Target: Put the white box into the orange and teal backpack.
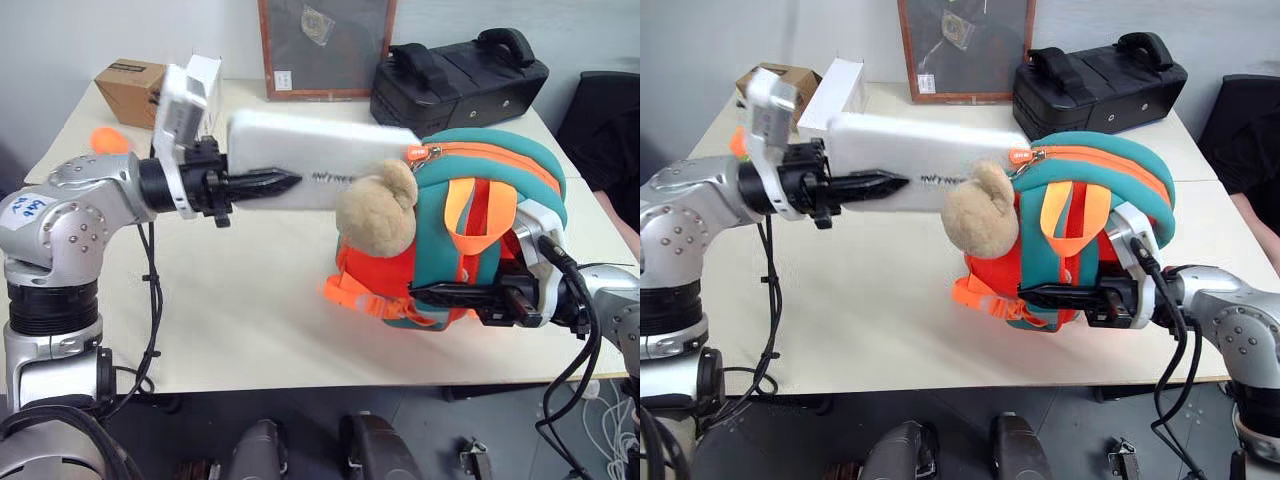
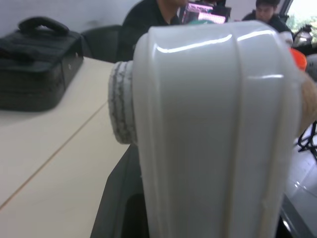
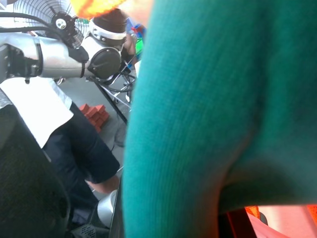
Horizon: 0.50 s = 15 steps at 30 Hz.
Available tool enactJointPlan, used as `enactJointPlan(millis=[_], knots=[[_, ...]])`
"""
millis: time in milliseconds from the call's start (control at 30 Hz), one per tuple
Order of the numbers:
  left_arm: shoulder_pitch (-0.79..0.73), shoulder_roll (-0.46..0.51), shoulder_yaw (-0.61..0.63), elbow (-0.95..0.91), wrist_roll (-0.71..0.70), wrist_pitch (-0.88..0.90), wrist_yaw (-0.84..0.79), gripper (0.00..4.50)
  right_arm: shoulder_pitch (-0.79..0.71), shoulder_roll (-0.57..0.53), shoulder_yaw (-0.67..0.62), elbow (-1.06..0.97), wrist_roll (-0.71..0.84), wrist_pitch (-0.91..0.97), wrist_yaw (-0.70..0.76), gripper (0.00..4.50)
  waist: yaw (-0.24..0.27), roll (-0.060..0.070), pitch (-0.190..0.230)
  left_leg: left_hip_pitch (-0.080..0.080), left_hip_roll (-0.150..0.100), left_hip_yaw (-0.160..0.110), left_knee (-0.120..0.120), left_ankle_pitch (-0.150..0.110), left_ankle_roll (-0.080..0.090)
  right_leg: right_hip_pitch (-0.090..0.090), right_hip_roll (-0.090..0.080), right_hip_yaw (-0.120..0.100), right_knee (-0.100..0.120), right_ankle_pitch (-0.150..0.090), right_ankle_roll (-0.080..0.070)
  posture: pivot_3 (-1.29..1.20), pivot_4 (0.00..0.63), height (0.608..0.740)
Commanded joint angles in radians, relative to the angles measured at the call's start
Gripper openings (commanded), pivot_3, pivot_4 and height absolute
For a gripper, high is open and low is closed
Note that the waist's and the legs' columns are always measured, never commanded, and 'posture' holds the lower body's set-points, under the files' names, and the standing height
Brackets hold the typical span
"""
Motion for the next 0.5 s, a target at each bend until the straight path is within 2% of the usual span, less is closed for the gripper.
enactJointPlan(millis=[33, 167, 333, 433, 500], knots=[[0.028, 0.035, 0.055, -0.060, -0.048, 0.022, -0.017, 1.22, 0.006, 0.004, -0.012, -0.033, 0.018, -0.001, -0.014, 0.03, 0.001, 0.000, 0.000, 0.000, 0.000, 0.000, 0.000, 0.000, 0.000, 0.000, 0.000, 0.000, 0.001, 0.000, 0.000, 0.00, 0.150, 0.740], [0.084, 0.135, 0.057, -0.079, -0.049, 0.021, -0.124, 1.22, -0.002, 0.007, -0.007, -0.028, 0.016, -0.002, -0.022, 0.03, 0.000, 0.000, 0.000, 0.000, 0.000, 0.000, 0.001, 0.000, 0.000, 0.000, 0.000, 0.000, 0.001, 0.000, 0.000, 0.00, 0.150, 0.740], [0.085, 0.196, 0.058, -0.028, -0.052, 0.012, -0.202, 1.22, -0.018, 0.004, -0.007, -0.014, 0.016, 0.000, -0.023, 0.03, 0.003, 0.000, 0.000, 0.000, 0.000, 0.000, 0.001, 0.000, 0.000, 0.000, 0.000, 0.000, 0.001, 0.000, 0.000, 0.00, 0.150, 0.740], [0.026, 0.197, 0.041, 0.030, 0.000, -0.046, -0.212, 1.22, -0.025, 0.006, -0.003, -0.013, 0.015, 0.002, -0.027, 0.03, 0.003, 0.000, 0.000, 0.000, -0.001, 0.000, 0.001, 0.000, 0.000, 0.000, 0.000, 0.000, 0.001, 0.000, 0.000, 0.00, 0.150, 0.740], [-0.049, 0.201, 0.067, 0.095, -0.034, -0.014, -0.222, 1.22, -0.031, 0.006, 0.002, -0.015, 0.016, 0.004, -0.031, 0.03, 0.004, 0.000, 0.000, 0.000, -0.001, 0.000, 0.002, 0.000, 0.000, 0.000, 0.000, -0.001, 0.001, 0.000, 0.000, 0.00, 0.150, 0.740]])
